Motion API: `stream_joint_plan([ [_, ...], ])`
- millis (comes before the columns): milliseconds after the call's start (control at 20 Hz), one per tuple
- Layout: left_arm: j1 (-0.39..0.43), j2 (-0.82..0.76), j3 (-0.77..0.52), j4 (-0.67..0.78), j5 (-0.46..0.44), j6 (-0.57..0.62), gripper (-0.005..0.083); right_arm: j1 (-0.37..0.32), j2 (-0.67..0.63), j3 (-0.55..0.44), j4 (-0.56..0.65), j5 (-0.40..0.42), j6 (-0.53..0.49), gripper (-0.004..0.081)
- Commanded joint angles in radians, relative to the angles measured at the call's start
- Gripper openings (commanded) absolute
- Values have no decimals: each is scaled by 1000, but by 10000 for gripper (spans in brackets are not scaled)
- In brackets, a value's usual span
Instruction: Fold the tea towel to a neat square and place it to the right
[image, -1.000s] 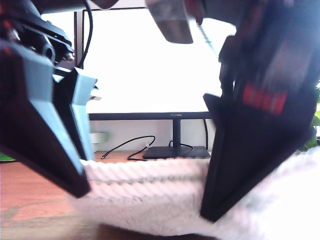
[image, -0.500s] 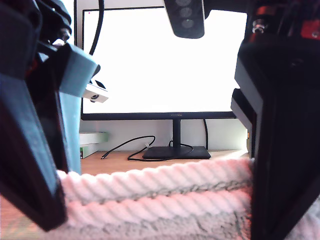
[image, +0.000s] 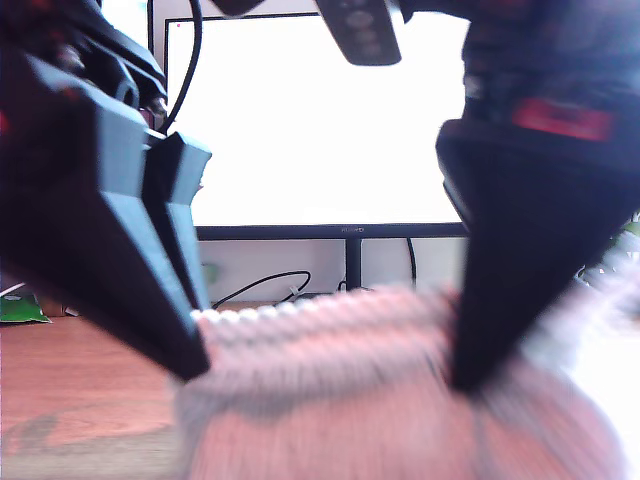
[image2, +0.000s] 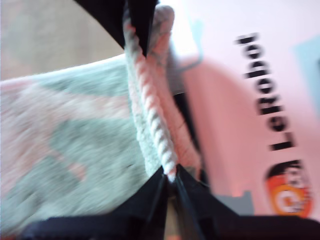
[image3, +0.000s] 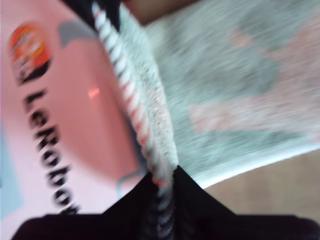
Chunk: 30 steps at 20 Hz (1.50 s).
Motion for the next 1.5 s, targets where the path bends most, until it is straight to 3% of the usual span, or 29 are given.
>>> stream_joint_plan([
  [0,32,-2,-31,-26,-25,8,-21,-34,10,10,-3,33,-4,-13],
  [250,119,-2,-31,48,-71,101,-21,-102,26,18,110,45,-40,-13],
  [600,242,-2,-31,150,-69,132,-21,-170,103,21,216,48,-87,-13],
  [1450,340,149,-31,352,-70,158,-21,-243,215,26,399,114,-127,-12],
])
